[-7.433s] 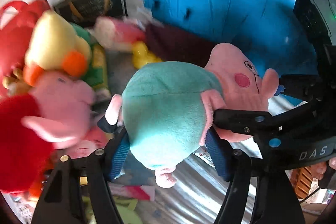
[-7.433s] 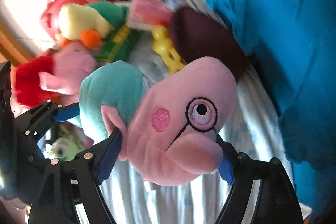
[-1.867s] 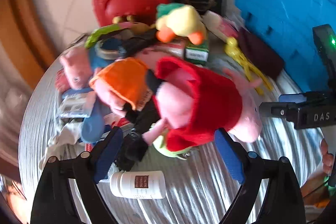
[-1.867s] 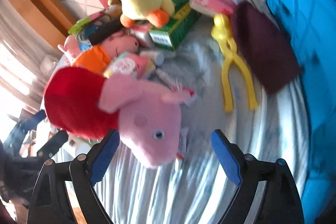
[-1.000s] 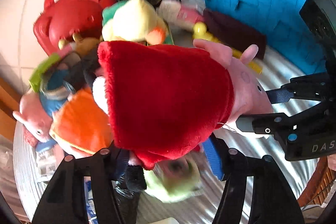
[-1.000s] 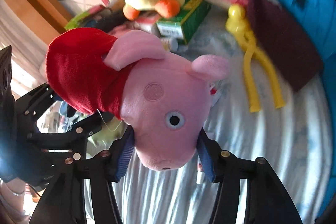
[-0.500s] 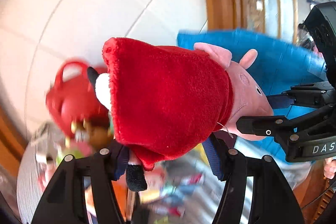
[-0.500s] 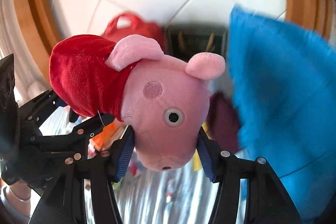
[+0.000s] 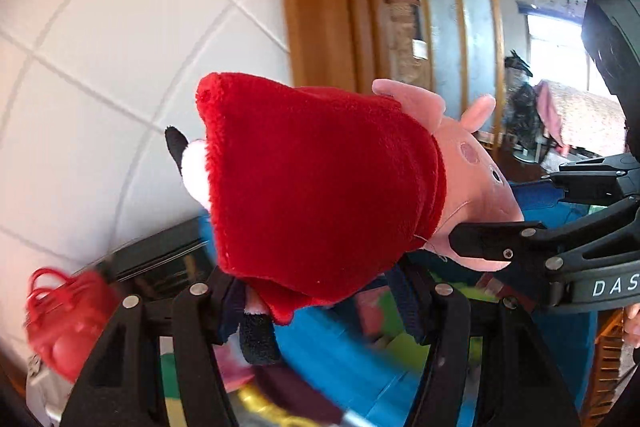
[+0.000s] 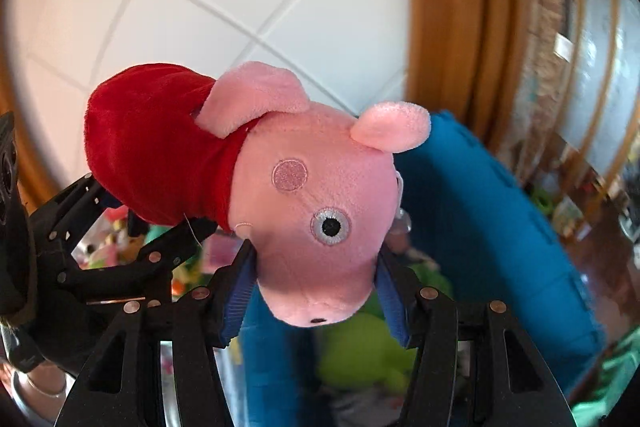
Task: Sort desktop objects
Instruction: 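Lift the pig plush with both tools over the blue bin and release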
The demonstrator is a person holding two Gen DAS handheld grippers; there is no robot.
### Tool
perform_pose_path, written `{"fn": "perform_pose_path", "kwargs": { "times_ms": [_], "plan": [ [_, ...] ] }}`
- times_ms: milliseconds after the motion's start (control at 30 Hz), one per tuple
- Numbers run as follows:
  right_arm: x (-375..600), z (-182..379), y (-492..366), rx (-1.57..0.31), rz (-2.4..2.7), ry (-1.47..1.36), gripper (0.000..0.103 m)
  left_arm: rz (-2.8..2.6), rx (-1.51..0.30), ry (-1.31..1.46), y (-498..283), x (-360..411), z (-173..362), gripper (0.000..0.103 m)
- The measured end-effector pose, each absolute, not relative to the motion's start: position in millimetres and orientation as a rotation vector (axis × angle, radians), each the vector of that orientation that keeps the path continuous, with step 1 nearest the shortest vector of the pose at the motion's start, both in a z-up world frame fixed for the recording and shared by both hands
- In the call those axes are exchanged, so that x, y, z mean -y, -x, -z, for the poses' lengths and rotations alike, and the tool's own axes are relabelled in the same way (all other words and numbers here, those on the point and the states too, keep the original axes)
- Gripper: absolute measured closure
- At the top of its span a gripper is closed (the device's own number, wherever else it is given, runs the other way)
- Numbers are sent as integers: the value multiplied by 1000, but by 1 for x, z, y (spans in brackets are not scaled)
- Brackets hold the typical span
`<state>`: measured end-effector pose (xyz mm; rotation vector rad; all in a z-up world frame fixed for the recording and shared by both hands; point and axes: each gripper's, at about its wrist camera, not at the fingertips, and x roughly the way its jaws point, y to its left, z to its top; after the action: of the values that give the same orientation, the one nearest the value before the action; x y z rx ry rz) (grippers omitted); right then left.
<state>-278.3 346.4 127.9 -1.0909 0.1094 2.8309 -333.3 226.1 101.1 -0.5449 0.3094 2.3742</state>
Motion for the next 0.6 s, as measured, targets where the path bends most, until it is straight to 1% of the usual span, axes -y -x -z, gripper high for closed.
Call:
{"fn": "perform_pose_path", "kwargs": {
  "times_ms": [67, 267, 500, 600],
  "plan": [
    [-375, -128, 288, -141, -2794, 1117, 47, -2344, -319, 585, 347, -260, -100, 41],
    [-454, -107, 303, -282, -2721, 1223, 47, -2314, -396, 678, 369, -328, -86, 41],
    [-496, -83, 313, -371, -2678, 1302, 47, -2285, -457, 771, 377, -361, -68, 41],
    [-505, -77, 320, -386, -2663, 1317, 47, -2283, -457, 803, 380, -361, -66, 39]
  ]
}}
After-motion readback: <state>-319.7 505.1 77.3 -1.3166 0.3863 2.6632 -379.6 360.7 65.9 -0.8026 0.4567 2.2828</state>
